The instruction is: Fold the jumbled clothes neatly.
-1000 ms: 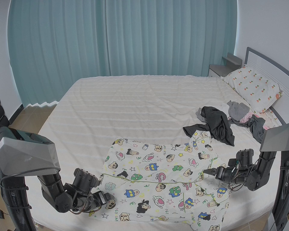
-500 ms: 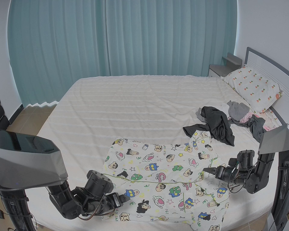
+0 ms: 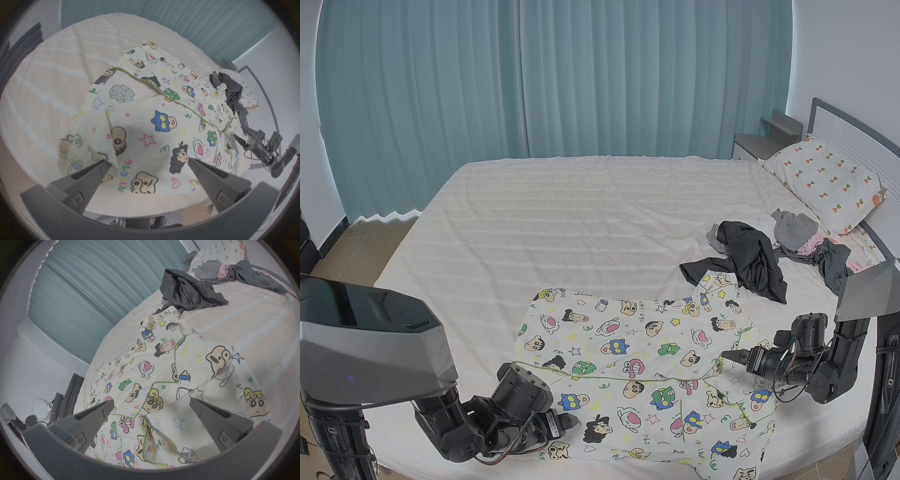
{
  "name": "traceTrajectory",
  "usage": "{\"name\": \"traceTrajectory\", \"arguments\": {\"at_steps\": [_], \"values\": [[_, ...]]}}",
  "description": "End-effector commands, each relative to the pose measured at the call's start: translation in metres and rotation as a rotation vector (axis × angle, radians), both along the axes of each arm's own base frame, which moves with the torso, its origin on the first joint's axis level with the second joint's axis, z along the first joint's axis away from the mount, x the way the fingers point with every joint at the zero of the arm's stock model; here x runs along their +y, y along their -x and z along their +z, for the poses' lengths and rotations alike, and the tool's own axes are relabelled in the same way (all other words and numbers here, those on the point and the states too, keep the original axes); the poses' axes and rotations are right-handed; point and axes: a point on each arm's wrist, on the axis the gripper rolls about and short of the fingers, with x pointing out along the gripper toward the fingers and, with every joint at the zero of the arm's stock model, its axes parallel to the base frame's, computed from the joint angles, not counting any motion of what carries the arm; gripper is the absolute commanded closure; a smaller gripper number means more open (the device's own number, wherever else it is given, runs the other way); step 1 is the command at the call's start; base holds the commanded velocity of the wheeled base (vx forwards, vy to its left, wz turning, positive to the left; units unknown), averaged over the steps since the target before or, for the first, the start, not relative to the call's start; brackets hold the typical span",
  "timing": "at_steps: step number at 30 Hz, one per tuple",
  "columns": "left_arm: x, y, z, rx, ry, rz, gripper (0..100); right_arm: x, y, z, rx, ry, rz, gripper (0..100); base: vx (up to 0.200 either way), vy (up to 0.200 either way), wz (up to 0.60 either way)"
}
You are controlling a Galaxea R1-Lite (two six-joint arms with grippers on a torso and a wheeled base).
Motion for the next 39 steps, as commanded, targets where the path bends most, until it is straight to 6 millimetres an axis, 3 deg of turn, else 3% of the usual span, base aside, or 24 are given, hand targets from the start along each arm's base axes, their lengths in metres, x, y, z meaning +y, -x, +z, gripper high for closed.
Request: {"name": "traceTrajectory", "arguments": {"at_steps": [1,18,35,36,39], "values": [[0.005,-0.009,-0.005,-0.003,-0.018,0.046,0,0.000,0.000,0.000,0.000,-0.001,-0.001,0,0.000,0.000,0.00],[0.001,-0.013,-0.010,-0.070,-0.033,0.322,0,0.000,0.001,0.000,0.001,0.000,0.002,0,0.000,0.000,0.00],[0.019,-0.025,-0.010,-0.060,0.020,0.497,0,0.001,0.002,0.001,-0.006,-0.002,0.005,0,0.000,0.000,0.00],[0.019,-0.026,-0.009,-0.062,0.023,0.501,100,0.001,0.002,0.001,-0.006,-0.002,0.005,0,0.000,0.000,0.00],[0.020,-0.024,-0.009,-0.059,0.022,0.499,100,0.001,0.002,0.001,-0.006,-0.002,0.005,0,0.000,0.000,0.00]]}}
